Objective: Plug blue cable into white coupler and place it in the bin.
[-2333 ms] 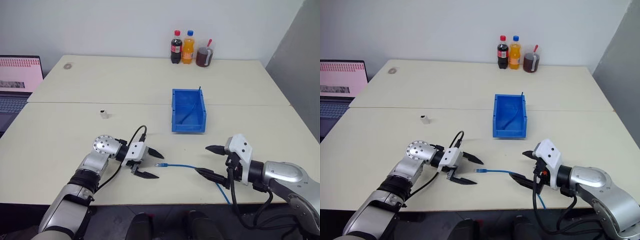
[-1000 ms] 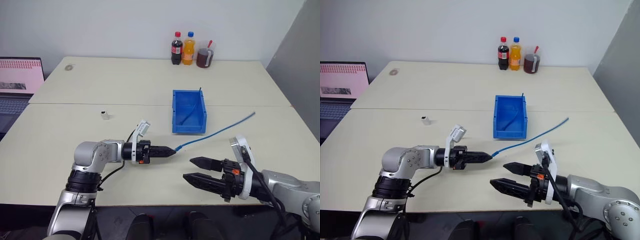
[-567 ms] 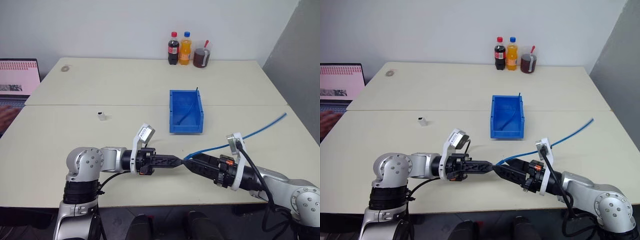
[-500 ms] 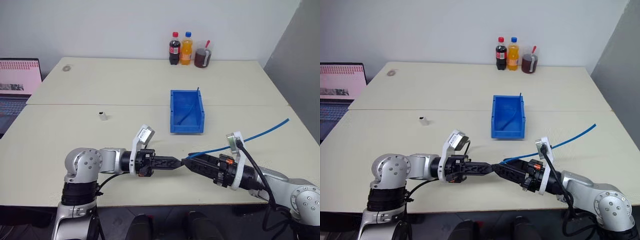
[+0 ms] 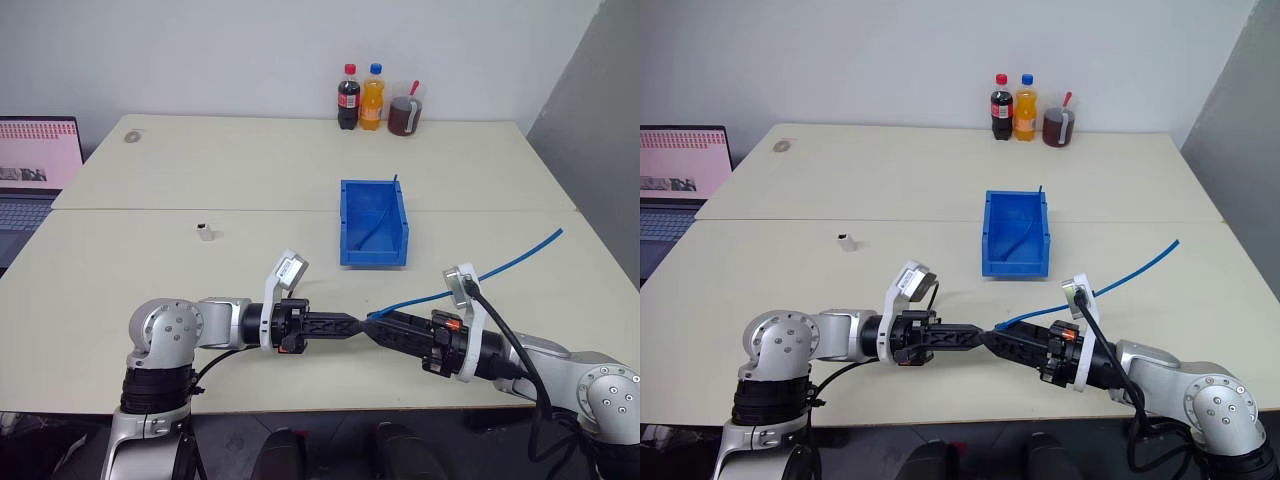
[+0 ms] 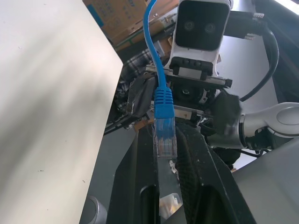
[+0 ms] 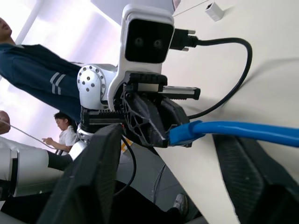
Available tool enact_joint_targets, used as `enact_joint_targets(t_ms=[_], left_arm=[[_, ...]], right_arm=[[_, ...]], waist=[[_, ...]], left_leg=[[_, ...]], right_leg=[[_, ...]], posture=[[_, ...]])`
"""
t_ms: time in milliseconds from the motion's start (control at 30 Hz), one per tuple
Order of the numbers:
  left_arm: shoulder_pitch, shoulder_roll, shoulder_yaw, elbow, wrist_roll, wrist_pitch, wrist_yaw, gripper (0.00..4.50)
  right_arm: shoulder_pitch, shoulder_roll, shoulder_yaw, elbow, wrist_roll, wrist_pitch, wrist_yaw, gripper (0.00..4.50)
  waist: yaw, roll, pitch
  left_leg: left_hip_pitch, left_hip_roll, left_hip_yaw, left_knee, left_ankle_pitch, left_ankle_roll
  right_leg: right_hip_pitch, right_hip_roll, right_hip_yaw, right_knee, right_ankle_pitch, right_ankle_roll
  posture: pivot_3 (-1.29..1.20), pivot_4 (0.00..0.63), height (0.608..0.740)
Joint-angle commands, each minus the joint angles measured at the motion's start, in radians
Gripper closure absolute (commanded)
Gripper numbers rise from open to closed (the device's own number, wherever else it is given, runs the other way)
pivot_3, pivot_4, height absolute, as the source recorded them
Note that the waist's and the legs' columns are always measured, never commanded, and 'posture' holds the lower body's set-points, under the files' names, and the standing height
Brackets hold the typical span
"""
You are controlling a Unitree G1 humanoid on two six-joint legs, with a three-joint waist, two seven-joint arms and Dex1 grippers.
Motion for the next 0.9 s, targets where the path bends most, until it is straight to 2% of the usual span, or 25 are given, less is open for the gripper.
enact_joint_targets(t_ms=[33,300,400,467,733,800,900], left_arm=[[0.007,0.012,-0.005,-0.030,-0.033,-0.017,0.003,4.25],[0.006,0.024,-0.034,-0.030,-0.026,-0.062,0.002,4.25],[0.013,0.036,-0.049,-0.041,-0.017,-0.091,-0.005,4.25],[0.017,0.048,-0.063,-0.045,-0.006,-0.119,-0.010,3.55],[0.027,0.138,-0.088,-0.040,-0.014,-0.150,-0.084,1.85],[0.058,0.230,-0.111,-0.043,0.047,-0.219,-0.154,1.48],[0.106,0.355,-0.160,-0.015,0.214,-0.419,-0.229,0.77]], right_arm=[[-0.012,-0.012,-0.016,-0.006,0.041,-0.028,0.006,2.39],[-0.007,-0.016,-0.004,-0.016,0.043,-0.036,0.003,4.09],[-0.004,-0.020,0.001,-0.022,0.043,-0.039,0.004,4.35],[-0.006,-0.022,0.004,-0.022,0.037,-0.039,0.002,4.36],[-0.014,-0.018,0.011,-0.010,0.008,-0.045,-0.002,4.37],[-0.017,-0.017,0.005,0.000,-0.001,-0.050,0.001,4.37],[-0.021,-0.020,-0.008,0.020,-0.027,-0.057,0.017,4.37]], waist=[[0.000,0.000,0.000],[0.002,0.000,0.000],[0.002,0.000,0.000],[0.003,0.000,0.000],[0.004,0.000,0.000],[0.000,0.000,0.001],[-0.001,0.001,0.001]], left_leg=[[0.000,0.000,0.000,0.000,0.000,0.000],[0.000,0.000,0.000,0.000,0.000,0.000],[0.000,0.000,0.000,0.000,0.000,0.000],[0.000,0.000,0.000,0.000,0.000,0.000],[0.000,0.000,0.000,0.000,0.000,0.000],[0.000,0.000,0.000,0.000,0.000,0.000],[0.000,0.001,0.000,-0.002,0.000,0.000]], right_leg=[[0.000,0.000,0.000,0.000,0.000,0.000],[0.000,0.000,0.000,0.000,0.000,0.000],[0.000,0.000,0.000,0.000,0.000,0.000],[0.000,0.000,0.000,0.000,0.000,0.000],[0.000,0.000,0.000,0.000,-0.001,-0.001],[0.000,0.000,0.000,0.000,-0.001,-0.001],[-0.001,0.000,0.000,0.000,-0.002,-0.003]], posture=[[0.00,0.150,0.740],[0.00,0.150,0.740],[0.00,0.150,0.740],[0.00,0.150,0.740],[0.00,0.150,0.740],[0.00,0.150,0.740],[0.00,0.150,0.740]])
